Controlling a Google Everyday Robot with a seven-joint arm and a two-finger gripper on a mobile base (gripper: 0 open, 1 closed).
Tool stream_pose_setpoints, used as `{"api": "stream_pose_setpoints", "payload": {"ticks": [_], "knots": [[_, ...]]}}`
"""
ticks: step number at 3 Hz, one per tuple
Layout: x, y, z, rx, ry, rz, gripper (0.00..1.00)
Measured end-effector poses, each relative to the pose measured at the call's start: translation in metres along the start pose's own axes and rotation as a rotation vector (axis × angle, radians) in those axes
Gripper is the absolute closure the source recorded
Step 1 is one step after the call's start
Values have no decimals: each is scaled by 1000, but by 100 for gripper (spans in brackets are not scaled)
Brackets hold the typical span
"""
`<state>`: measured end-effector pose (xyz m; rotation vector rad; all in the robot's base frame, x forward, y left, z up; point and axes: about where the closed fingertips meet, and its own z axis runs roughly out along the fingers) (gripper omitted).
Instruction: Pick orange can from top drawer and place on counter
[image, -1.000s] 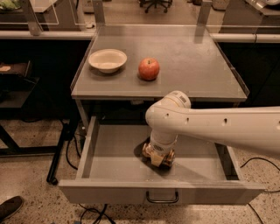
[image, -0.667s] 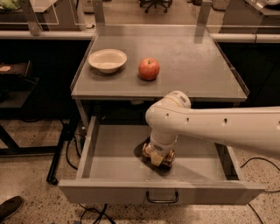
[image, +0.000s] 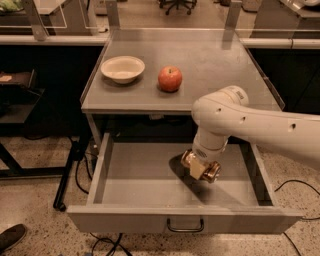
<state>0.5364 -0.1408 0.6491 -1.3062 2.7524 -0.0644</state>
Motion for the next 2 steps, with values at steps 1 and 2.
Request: {"api": "stream_pose_setpoints", "payload": {"ticks": [1,2], "knots": [[35,-40,-37,61,51,143,100],[32,-35,-32,53,49,129,100]]}}
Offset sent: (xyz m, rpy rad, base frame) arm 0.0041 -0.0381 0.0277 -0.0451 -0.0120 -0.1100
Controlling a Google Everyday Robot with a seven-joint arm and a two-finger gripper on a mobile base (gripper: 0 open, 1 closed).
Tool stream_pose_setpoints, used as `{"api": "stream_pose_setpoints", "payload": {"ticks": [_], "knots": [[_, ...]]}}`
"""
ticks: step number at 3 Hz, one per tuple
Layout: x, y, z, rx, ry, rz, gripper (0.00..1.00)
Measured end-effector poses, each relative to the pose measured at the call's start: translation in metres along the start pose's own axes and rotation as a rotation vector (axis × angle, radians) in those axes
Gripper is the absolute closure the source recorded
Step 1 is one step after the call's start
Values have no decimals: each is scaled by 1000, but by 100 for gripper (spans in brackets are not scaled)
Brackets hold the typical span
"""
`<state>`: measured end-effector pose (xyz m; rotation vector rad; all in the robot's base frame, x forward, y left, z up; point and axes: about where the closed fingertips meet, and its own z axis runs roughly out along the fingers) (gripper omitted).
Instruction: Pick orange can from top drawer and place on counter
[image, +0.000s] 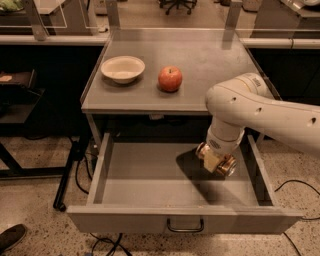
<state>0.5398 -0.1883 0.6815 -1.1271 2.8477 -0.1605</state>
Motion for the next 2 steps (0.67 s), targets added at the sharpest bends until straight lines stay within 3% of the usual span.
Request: {"api": "stream_pose_setpoints", "payload": {"ticks": [1,2], "knots": [[0,0,0,0,0,0,100],[32,-35,-45,68,-24,78,100]]}}
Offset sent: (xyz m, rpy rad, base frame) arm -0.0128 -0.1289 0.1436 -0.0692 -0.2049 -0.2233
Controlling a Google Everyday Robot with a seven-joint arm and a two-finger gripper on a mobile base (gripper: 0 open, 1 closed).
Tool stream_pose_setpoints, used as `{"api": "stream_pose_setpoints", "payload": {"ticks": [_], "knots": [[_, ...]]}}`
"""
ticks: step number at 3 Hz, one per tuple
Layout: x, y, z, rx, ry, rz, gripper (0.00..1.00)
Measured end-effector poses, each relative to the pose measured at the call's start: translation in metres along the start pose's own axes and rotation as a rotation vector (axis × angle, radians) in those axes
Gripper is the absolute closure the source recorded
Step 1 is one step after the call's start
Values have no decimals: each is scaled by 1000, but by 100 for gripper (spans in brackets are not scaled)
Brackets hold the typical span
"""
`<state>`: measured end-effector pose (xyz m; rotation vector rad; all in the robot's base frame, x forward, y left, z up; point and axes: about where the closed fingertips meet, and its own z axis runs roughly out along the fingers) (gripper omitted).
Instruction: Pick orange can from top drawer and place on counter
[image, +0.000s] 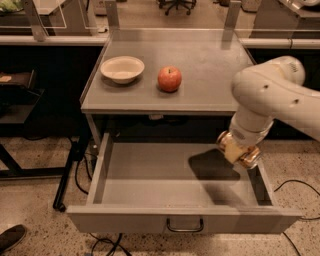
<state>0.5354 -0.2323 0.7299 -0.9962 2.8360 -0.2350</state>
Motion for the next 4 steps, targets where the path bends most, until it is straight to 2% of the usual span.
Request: {"api": "stream_pose_setpoints", "payload": {"ticks": [1,2,3,4], "knots": [[32,-48,-56,104,-20,95,100],[27,-49,-60,112,-31,92,100],[12,-42,-62,112,-49,76,100],[-12,-62,-89,162,-80,92,100]]}}
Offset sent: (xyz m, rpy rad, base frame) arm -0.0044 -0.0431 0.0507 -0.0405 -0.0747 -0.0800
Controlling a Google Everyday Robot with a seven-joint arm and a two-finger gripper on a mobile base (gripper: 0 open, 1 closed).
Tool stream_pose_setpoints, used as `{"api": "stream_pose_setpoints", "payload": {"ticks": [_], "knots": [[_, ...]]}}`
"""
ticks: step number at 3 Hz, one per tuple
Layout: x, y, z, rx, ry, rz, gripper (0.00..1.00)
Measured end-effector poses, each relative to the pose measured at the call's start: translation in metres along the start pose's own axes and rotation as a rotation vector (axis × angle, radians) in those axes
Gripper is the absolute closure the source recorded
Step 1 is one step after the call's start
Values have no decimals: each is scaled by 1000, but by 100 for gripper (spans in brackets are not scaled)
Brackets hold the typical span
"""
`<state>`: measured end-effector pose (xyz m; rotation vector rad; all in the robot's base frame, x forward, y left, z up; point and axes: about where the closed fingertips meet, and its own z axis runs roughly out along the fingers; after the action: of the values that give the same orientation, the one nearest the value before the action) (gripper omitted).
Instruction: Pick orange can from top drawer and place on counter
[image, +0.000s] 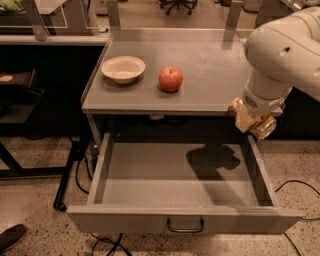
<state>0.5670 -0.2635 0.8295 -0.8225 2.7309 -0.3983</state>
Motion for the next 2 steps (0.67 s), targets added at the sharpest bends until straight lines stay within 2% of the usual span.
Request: {"api": "stream_pose_setpoints", "payload": {"ticks": [1,2], "knots": [[-15,-33,-28,86,-27,26,100],[-18,-42,-35,108,-36,31,100]]}}
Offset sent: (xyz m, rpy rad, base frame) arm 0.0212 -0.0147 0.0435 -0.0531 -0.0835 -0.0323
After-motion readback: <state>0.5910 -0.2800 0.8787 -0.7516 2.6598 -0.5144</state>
